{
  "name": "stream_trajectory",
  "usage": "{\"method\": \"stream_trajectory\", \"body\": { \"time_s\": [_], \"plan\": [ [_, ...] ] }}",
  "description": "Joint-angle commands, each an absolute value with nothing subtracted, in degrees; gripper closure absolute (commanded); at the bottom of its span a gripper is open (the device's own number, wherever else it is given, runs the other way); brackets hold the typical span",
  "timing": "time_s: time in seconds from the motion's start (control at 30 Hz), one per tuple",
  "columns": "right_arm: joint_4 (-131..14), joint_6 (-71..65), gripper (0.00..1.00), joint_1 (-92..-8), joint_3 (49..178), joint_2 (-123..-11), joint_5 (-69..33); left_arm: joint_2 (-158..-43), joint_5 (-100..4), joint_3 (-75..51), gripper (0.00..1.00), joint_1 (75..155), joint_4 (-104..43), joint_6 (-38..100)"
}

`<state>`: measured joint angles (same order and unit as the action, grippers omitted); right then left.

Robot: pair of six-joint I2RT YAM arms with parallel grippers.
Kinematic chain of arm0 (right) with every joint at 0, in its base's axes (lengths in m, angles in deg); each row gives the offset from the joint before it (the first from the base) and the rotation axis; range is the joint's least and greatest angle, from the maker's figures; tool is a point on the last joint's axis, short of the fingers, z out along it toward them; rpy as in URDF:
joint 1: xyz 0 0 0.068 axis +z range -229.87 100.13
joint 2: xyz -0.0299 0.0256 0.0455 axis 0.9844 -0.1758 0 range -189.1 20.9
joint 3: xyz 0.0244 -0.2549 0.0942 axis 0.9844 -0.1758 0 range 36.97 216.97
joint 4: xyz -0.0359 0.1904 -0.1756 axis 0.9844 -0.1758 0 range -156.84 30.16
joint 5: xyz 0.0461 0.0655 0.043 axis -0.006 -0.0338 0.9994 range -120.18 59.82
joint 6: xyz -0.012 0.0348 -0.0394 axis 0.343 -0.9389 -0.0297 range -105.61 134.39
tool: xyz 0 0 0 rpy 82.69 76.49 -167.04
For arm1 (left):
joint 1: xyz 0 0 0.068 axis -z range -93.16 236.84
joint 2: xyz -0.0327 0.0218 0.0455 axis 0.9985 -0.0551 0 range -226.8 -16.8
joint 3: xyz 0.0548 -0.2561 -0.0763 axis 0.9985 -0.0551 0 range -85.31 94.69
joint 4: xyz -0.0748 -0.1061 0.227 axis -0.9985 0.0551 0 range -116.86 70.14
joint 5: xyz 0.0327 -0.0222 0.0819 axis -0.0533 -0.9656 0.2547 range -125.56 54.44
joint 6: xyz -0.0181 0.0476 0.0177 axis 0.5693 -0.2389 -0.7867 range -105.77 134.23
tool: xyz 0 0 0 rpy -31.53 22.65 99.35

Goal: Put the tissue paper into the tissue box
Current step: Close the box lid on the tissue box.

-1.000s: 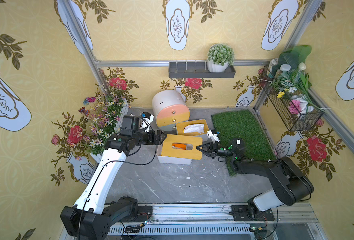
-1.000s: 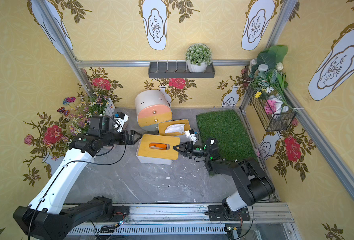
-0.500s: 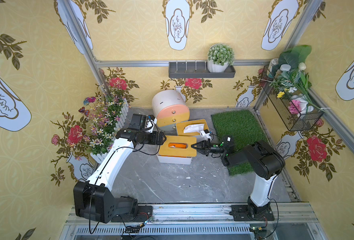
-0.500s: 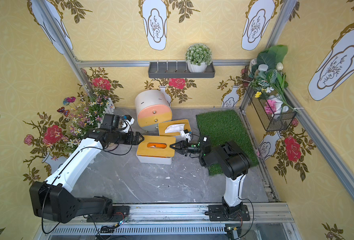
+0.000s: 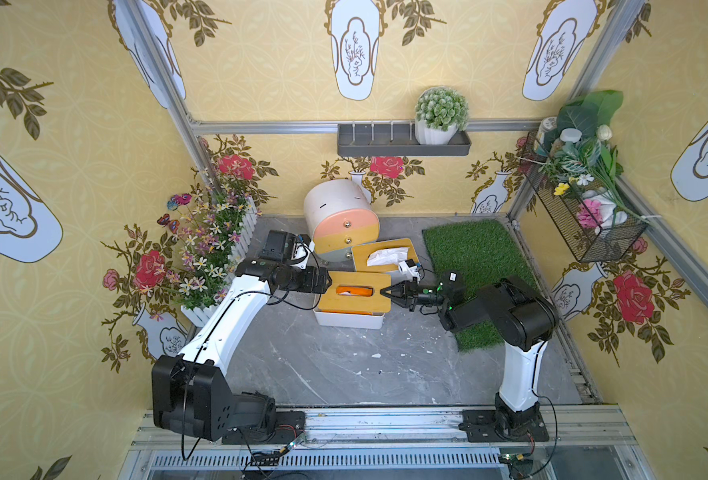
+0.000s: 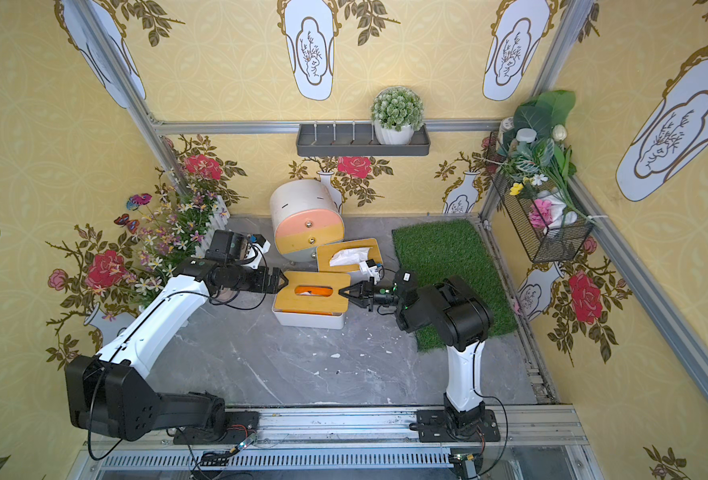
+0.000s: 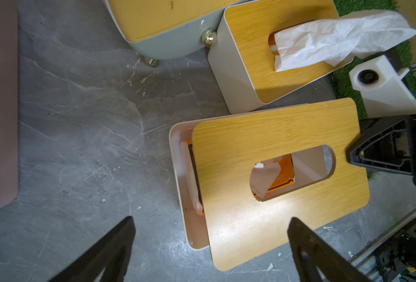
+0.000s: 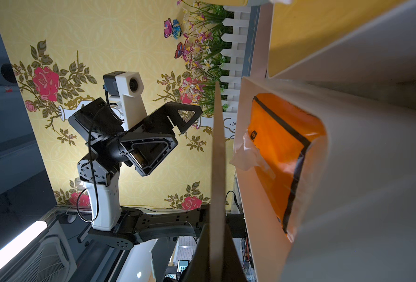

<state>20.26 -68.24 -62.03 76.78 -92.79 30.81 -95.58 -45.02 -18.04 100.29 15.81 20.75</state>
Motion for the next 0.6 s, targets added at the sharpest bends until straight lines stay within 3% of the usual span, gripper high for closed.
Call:
{"method": "stream_trajectory", "body": {
  "time_s": [0.0,0.57],
  "plan": [
    [19.44,-65.56,1.0,-61.92,77.47,-92.72,30.05,-96.77,-44.84,-17.86,0.01,100.27,16.45,19.86],
    [16.98,-64.71,1.0,-61.33,79.22,-94.7,29.46,-101.6,-44.16,-18.13,0.06,100.2,17.22,18.71]
  ]
}}
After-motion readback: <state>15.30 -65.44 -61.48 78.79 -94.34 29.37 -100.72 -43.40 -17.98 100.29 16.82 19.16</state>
